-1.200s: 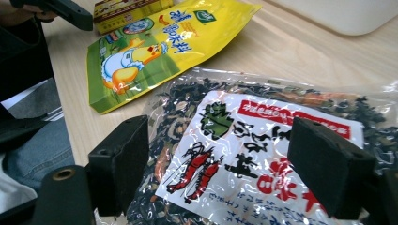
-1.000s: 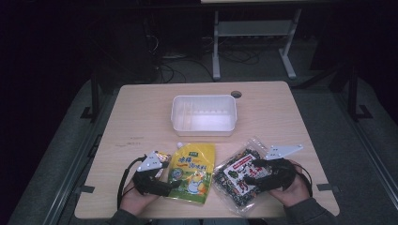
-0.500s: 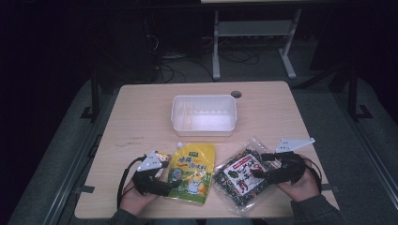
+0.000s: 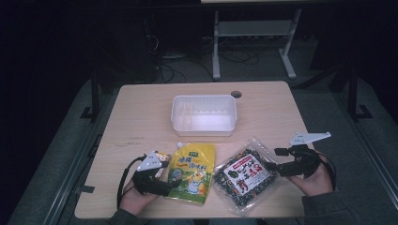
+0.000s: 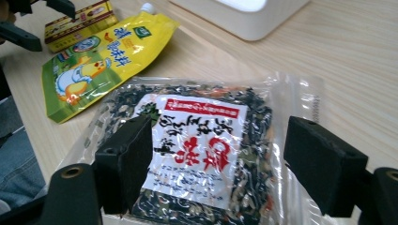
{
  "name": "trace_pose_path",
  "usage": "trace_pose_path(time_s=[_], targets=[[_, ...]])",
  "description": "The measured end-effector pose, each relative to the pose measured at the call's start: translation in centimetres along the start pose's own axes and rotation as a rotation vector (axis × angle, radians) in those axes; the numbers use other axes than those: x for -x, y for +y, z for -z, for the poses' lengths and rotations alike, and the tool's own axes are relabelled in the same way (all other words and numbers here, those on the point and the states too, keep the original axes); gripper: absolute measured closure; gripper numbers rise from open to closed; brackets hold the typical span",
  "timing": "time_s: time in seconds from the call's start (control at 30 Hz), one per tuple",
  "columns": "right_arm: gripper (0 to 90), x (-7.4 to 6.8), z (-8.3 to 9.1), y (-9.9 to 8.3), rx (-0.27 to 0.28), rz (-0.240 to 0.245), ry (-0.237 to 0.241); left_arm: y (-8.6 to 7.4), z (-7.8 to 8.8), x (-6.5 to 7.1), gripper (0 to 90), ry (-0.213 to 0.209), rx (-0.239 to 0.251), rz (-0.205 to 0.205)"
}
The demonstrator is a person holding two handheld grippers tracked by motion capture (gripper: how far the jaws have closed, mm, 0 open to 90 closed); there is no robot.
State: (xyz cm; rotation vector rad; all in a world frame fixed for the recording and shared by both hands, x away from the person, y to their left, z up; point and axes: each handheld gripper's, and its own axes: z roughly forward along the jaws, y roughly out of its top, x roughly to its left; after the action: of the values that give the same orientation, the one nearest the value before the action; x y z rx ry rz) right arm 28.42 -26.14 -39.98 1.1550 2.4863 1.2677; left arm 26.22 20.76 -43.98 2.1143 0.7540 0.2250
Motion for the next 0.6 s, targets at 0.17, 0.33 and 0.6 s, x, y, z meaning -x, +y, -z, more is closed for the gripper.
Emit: trace_pose_path(time_s=[0.17, 0.33, 0.6], targets=[[24.2, 0.8, 0.5, -0.1, 0.000, -0.025, -0.024, 0.0, 0.1, -0.1, 15.3, 0.002, 0.001, 0.001], [25.1, 1.7, 0.9, -0.4, -0.001, -0.060, -0.047, 0.0, 0.1, -0.1, 15.3, 0.004, 0.001, 0.001], [27.3, 2.9, 1.2, -1.6, -0.018, -0.115, -0.084, 0.0, 0.0, -0.1, 15.3, 0.002, -0.001, 0.000]])
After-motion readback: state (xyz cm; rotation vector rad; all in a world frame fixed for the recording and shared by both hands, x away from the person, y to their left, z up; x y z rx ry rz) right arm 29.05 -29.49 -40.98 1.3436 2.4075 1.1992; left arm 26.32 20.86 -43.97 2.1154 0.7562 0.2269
